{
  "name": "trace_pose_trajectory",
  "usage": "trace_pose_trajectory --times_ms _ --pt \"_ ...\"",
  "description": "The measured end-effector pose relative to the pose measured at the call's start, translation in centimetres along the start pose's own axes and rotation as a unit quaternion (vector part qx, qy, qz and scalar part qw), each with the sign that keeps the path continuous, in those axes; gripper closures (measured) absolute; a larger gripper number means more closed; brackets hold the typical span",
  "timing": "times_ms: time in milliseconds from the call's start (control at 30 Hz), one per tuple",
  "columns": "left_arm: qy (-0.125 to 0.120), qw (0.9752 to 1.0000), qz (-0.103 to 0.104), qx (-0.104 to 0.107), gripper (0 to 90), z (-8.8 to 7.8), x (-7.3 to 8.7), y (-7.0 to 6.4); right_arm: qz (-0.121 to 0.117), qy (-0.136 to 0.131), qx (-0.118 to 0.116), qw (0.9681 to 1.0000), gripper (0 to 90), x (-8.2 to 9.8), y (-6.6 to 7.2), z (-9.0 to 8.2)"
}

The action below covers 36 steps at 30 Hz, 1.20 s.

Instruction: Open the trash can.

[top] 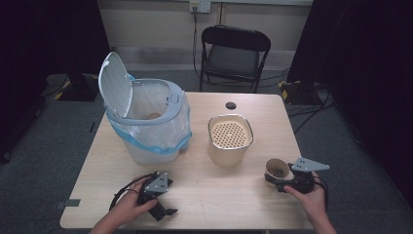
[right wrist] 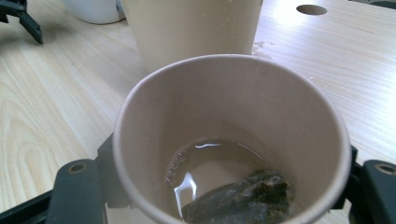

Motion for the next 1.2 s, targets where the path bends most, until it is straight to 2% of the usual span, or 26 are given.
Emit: trace_pose_trajectory --times_ms 400,967,1200 --pt "0.0 1.0 0.0 0.001 0.0 0.0 0.0 0.0 0.014 0.005 0.008 0.9999 26.9 -1.8 -1.4 0.0" --pt "0.0 1.0 0.0 0.0 0.0 0.0 0.0 0.0 0.009 0.005 0.011 0.9999 27.0 -5.0 -2.8 1.0" --pt "0.0 1.0 0.0 0.001 0.0 0.0 0.0 0.0 0.006 0.008 0.02 0.9997 27.2 -6.5 -3.5 1.1"
Point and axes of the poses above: each handheld gripper's, and its own axes: z roughly forward along the jaws, x roughly out of its underside, y roughly to its left, the point moved 8 cm from there along z, roughly forward along the jaws, and after that the axes turned 10 degrees about y, right-handed, at the moved point
